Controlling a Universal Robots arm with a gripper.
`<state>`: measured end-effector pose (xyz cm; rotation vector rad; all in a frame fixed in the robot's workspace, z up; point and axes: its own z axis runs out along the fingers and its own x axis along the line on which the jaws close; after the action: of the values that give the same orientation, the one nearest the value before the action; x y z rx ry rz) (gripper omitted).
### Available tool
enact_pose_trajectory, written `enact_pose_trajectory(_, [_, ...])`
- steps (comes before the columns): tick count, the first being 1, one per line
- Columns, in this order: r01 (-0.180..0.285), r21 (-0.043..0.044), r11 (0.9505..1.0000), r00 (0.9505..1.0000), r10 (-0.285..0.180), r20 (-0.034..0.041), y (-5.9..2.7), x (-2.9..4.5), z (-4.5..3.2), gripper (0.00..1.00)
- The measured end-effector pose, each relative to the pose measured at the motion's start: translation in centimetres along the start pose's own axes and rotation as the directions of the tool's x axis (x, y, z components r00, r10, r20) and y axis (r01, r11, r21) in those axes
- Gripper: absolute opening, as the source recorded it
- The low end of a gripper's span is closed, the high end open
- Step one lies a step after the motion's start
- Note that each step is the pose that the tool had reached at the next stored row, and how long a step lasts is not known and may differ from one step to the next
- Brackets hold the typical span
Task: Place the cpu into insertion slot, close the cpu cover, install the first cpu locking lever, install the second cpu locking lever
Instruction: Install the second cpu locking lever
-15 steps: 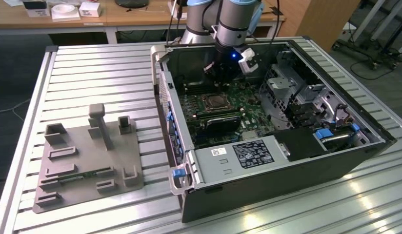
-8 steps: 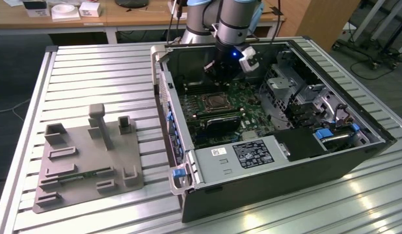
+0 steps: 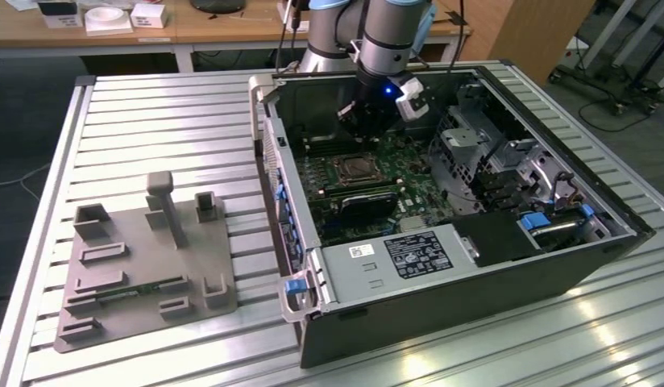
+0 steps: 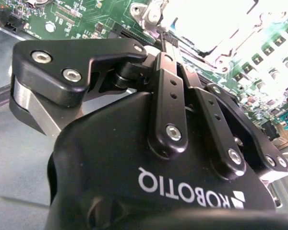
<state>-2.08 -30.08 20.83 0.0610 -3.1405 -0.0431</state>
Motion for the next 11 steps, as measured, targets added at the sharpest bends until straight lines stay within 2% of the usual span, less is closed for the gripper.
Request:
enact_pose_trajectory(7, [0.0,0.0001,1.0,1.0,0.0,-0.0001,-0.09,0.0,-0.01,0.1])
enact_pose_trajectory(11, [0.0,0.0001,1.0,1.0,0.0,0.0,-0.58,0.02,-0.02,0.1])
